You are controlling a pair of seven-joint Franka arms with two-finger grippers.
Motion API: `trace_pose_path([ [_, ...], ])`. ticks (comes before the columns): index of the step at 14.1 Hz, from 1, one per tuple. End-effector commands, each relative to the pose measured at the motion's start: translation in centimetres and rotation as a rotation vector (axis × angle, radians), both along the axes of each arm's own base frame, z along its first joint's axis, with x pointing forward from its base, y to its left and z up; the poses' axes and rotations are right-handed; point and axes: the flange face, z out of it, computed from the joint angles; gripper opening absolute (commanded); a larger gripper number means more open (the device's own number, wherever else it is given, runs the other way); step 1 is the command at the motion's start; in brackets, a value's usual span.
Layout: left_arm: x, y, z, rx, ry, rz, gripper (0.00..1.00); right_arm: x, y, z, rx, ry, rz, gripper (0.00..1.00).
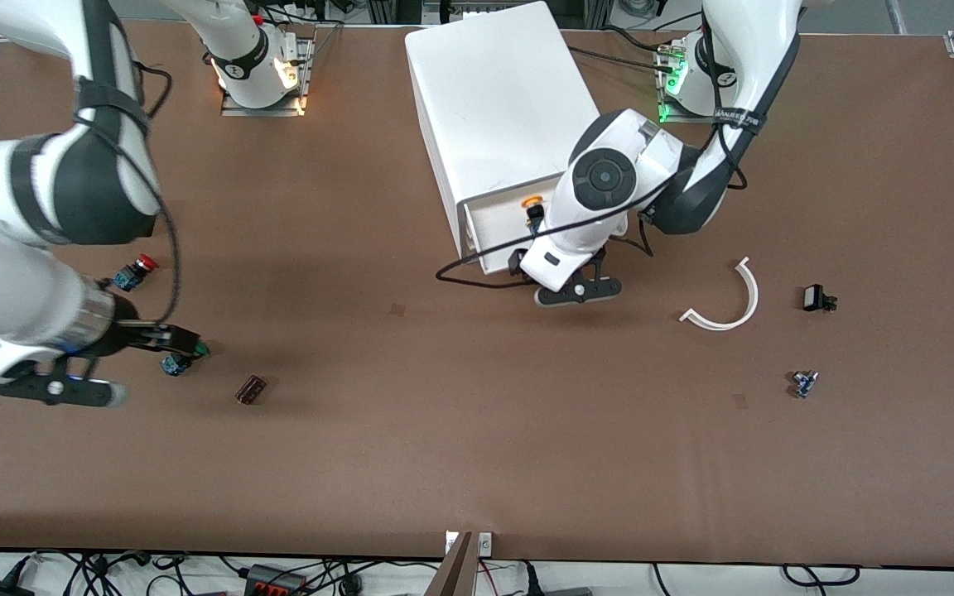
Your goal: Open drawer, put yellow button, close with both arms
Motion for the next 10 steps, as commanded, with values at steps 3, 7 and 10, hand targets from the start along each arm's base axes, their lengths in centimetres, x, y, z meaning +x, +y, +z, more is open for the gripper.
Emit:
trace_pose_path([
  [3,-6.5,-1.3,0.1,0.036,0.039,0.061,1.00,-4.4,-6.7,4.1,0.082,-0.021,-0.008,1.00],
  [7,-9.0,-3.2,0.1,0.045,0.060,0.064,1.00,-6.2,-10.1,7.3,0.049,-0.053,0.044,1.00],
  [10,-9.7,-3.4,0.3,0.049,0.082,0.060,1.00,-7.3,-12.2,7.8,0.041,-0.049,0.123,1.00],
])
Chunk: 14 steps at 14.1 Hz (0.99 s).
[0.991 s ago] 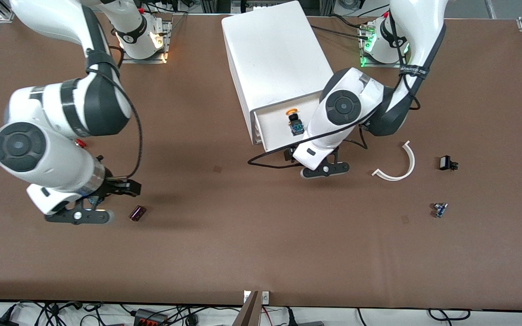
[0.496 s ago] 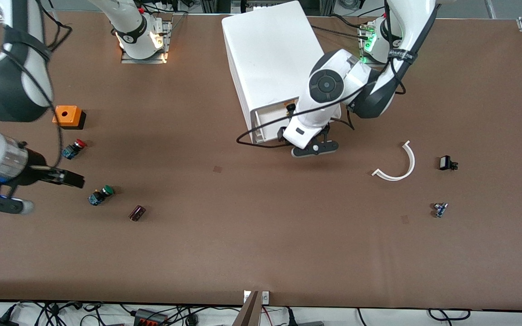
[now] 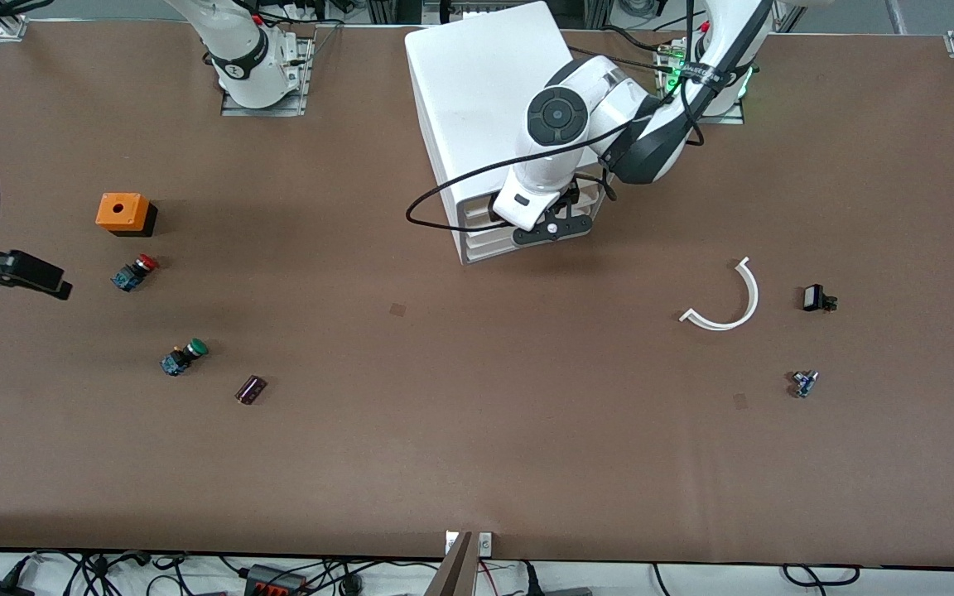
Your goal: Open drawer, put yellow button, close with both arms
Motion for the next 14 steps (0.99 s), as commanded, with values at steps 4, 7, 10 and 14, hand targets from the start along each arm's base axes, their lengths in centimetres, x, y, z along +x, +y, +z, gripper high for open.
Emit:
trace_pose_path([
  [4,-1.4,0.2,0.9,0.001,0.015,0.000,1.00,-3.3,-0.7,0.4,-0.007,0.041,0.008,1.00],
  [7,-0.8,0.8,1.5,0.018,0.009,-0.012,1.00,-5.1,-0.6,0.3,-0.008,0.049,0.022,1.00],
  [10,4.6,5.3,4.5,0.001,-0.059,0.018,1.00,-6.8,-0.6,-0.2,-0.022,0.042,0.021,1.00],
  [14,11.1,13.4,8.8,-0.003,-0.095,-0.080,1.00,-8.6,-0.4,-0.8,-0.021,0.048,0.025,1.00],
])
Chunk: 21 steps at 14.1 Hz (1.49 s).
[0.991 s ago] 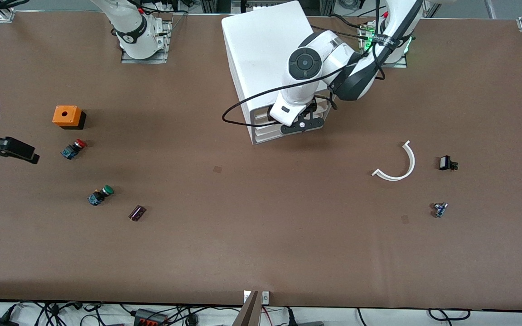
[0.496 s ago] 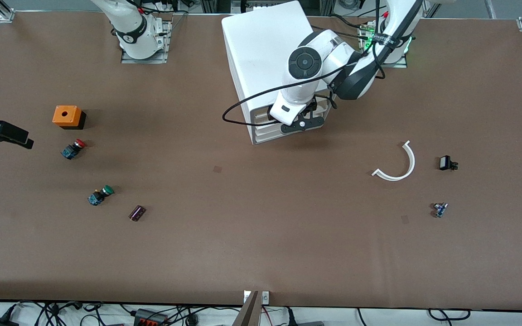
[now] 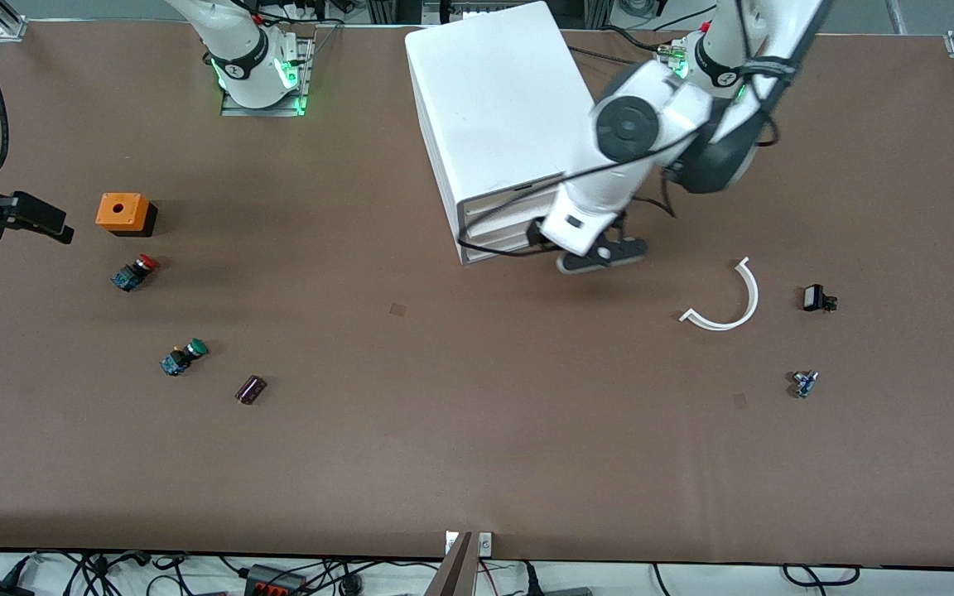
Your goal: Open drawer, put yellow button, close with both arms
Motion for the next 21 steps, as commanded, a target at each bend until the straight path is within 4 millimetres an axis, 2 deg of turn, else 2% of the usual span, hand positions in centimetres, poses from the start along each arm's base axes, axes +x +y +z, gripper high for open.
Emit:
trace_pose_path([
  [1,3.7,6.3,3.3,0.027,-0.009,-0.136,1.00,-2.1,0.3,-0.1,-0.015,-0.032,0.018,1.00],
  [3,5.7,11.5,4.8,0.021,-0.004,-0.233,1.00,-2.8,0.3,-0.5,-0.014,-0.023,0.033,1.00],
  [5,7.5,16.3,7.5,0.009,-0.009,-0.302,1.00,-3.0,0.3,-0.3,-0.013,-0.013,0.036,1.00],
  [8,8.6,21.5,12.1,-0.005,-0.015,-0.428,1.00,-3.0,0.3,0.1,-0.010,-0.017,0.019,1.00],
  [10,8.7,23.8,14.0,-0.011,-0.009,-0.475,1.00,-3.5,0.3,0.5,-0.014,-0.012,0.039,1.00],
  [12,7.4,26.1,16.1,0.007,-0.002,-0.504,1.00,-3.6,0.6,0.5,-0.014,-0.012,0.042,1.00],
  [13,7.0,26.9,16.7,0.025,-0.006,-0.488,1.00,-3.7,0.5,0.4,-0.012,-0.011,0.043,1.00],
  [15,5.8,27.0,17.4,0.028,-0.012,-0.467,1.00,-3.7,0.6,0.2,-0.013,-0.006,0.048,1.00],
  [18,2.2,27.6,18.1,0.054,-0.081,-0.444,1.00,-3.9,0.5,0.0,-0.012,0.017,0.045,1.00],
  [21,1.7,28.0,18.5,0.060,-0.143,-0.451,1.00,-3.9,0.5,0.2,-0.012,0.015,0.045,1.00],
])
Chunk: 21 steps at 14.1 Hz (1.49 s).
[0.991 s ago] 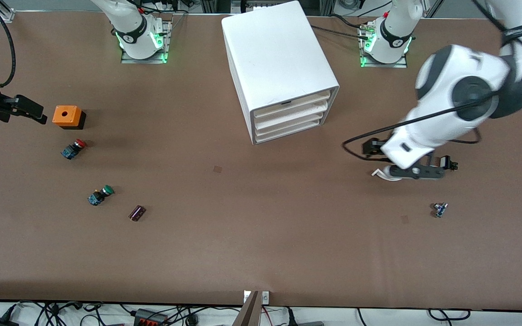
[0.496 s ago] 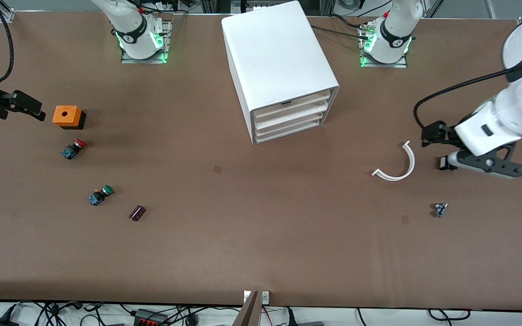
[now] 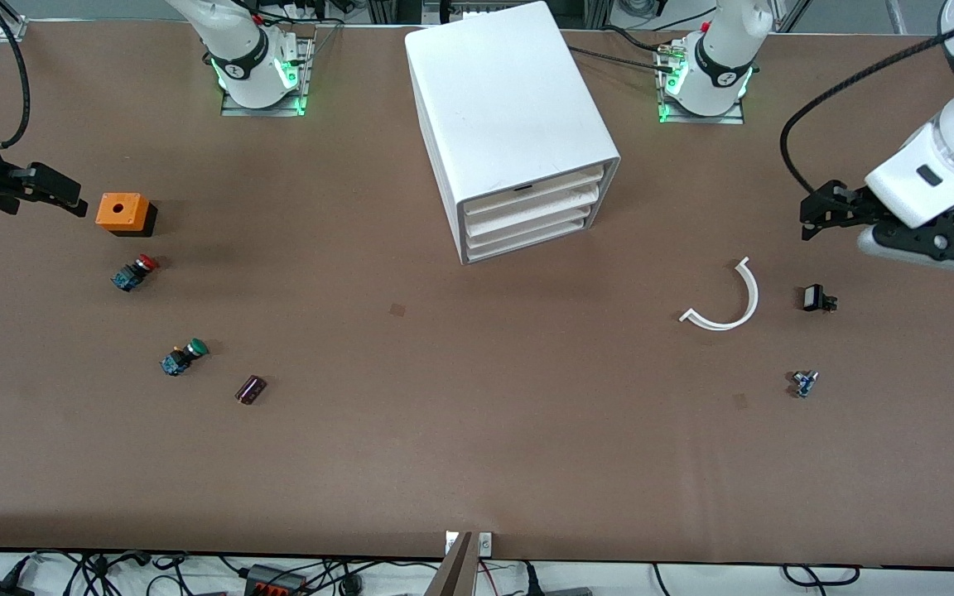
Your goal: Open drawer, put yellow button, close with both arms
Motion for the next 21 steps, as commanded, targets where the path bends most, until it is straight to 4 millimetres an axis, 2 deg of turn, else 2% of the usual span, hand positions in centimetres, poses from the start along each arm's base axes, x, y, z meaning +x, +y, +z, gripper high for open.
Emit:
trace_pose_path([
  [1,-1.69,0.45,-0.03,-0.019,-0.026,-0.014,1.00,-0.94,-0.02,0.42,-0.013,0.000,0.015,1.00],
  [18,-1.63,0.17,0.24,-0.027,-0.009,-0.052,1.00,-0.90,0.05,0.49,-0.015,-0.007,0.018,1.00],
  [21,-1.67,0.17,0.27,-0.027,-0.006,-0.047,1.00,-1.73,0.11,0.49,-0.015,-0.015,0.017,1.00],
])
